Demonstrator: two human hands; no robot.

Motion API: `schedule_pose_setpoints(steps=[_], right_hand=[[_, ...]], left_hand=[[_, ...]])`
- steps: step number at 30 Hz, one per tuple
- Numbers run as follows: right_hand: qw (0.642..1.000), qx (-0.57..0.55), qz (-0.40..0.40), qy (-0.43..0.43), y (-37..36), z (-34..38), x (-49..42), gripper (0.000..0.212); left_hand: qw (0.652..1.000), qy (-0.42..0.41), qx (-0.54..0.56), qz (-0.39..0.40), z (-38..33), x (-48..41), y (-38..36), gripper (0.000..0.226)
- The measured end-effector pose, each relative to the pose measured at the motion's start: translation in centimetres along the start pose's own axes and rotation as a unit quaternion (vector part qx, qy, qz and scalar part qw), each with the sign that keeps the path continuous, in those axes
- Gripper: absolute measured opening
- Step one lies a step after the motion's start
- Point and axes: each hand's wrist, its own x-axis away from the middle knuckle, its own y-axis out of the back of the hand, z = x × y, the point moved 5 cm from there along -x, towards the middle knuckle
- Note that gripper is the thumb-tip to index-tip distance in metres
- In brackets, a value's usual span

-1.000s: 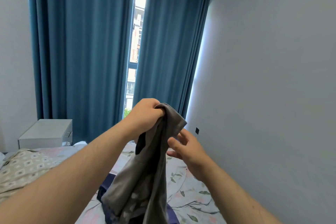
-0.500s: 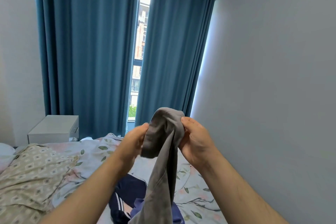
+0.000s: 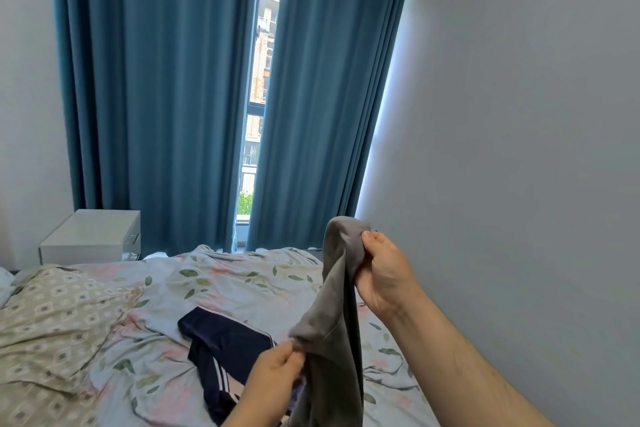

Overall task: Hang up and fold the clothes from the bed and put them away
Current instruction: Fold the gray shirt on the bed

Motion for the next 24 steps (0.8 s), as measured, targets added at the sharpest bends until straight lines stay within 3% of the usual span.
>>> schedule_pose_setpoints(steps=[3,5,9,12,15,20,24], right_hand=[[0.991,0.13,-0.032,0.007,1.9,-0.3,-0.1,0.021],[0.952,0.3,-0.065,0.002,3.5,-0.3,0.1,0.021],[0.86,0.502,-0.093,0.01,4.8,-0.7,1.3,0.01],[0.857,0.512,0.045,0.039,2.5,-2.4,2.7,0.033],[0.862,0.469,0.194,-0.004,0.1,-4.5,4.4,0.037],[0.867,0.449,0.215,0.016,-0.7,-4.9,4.8,0.024],[0.858,0.453,0.241,-0.005,-1.2,-5.4,4.8,0.019]], left_hand=[[0.989,-0.002,0.1,-0.108,-1.7,-0.5,1.7,0.032],[0.985,-0.05,0.089,-0.142,-3.9,-1.1,3.0,0.034],[0.986,-0.159,0.011,-0.05,-9.4,-1.6,3.3,0.033],[0.966,-0.241,-0.097,0.01,-12.8,-1.2,2.7,0.035],[0.94,-0.299,-0.148,0.07,-15.2,-0.2,2.5,0.041],[0.886,-0.335,-0.282,0.154,-16.9,0.9,3.1,0.029],[0.887,-0.334,-0.3,0.11,-16.9,1.0,4.7,0.025]])
